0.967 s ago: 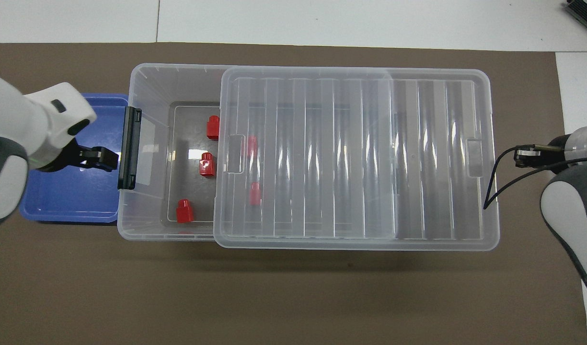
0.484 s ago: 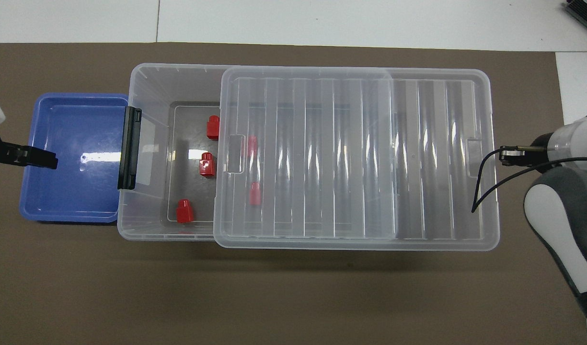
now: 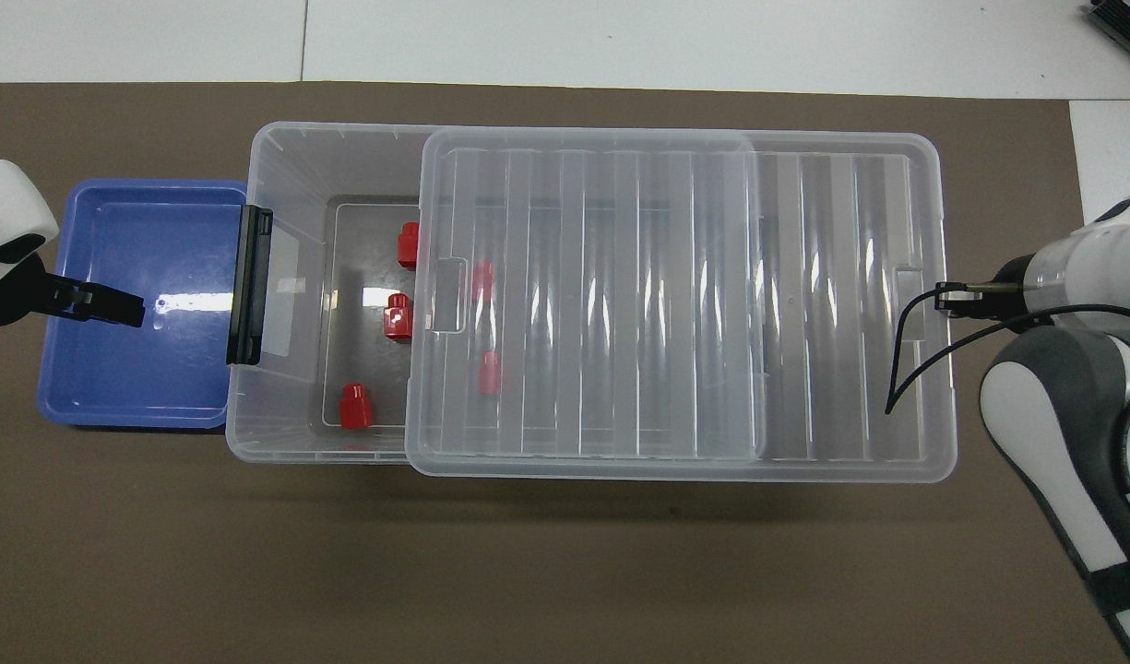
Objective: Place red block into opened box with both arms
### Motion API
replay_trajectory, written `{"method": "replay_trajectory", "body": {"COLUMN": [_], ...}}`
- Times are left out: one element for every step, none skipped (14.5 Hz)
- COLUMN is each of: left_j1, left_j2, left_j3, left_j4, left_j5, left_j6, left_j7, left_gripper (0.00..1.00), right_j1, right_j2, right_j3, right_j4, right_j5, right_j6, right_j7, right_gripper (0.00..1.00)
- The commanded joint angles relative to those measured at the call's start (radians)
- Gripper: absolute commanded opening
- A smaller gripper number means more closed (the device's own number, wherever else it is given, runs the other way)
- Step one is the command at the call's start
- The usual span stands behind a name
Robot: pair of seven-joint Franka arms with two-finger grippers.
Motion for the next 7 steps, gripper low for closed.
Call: {"method": "replay_trajectory", "body": {"left_j1": [-0.009, -0.034, -0.050, -0.055, -0.062, -0.082, -0.087], "left_j2": [0.023, 0.119, 0.158, 0.151, 0.123, 0.079, 0.054], "left_j3": [0.002, 0.002, 0.002, 0.002, 0.002, 0.002, 0.002], "left_j4": [0.267, 0.424, 0.536, 0.522, 0.454, 0.372, 0.315], "left_j5": [-0.012, -0.008, -0.009, -0.006, -0.008, -0.006, -0.008], "left_j6": [-0.230, -0.333, -0.388, -0.380, -0.336, -0.290, -0.255], "left_j7": [-0.002, -0.004, -0.004, -0.005, 0.001, 0.002, 0.012], "left_gripper": [1.00, 1.00, 1.00, 1.00, 1.00, 1.00, 1.00], "right_j1": [0.045, 0.062, 0.078, 0.095, 0.111, 0.128, 0.141], "right_j2": [-0.007, -0.007, -0.008, -0.010, -0.010, -0.010, -0.011], "right_j3": [0.001, 0.001, 0.001, 0.001, 0.001, 0.000, 0.001], "right_j4": [-0.005, -0.005, -0.005, -0.007, -0.007, -0.007, -0.007], "right_j5": [0.035, 0.046, 0.055, 0.060, 0.060, 0.060, 0.060], "right_j6": [0.000, -0.001, -0.001, -0.001, -0.003, -0.003, -0.001], "right_j7": [-0.033, -0.032, -0.032, -0.032, -0.030, -0.024, -0.007], "right_gripper": [0.00, 0.00, 0.00, 0.00, 0.00, 0.00, 0.00]}}
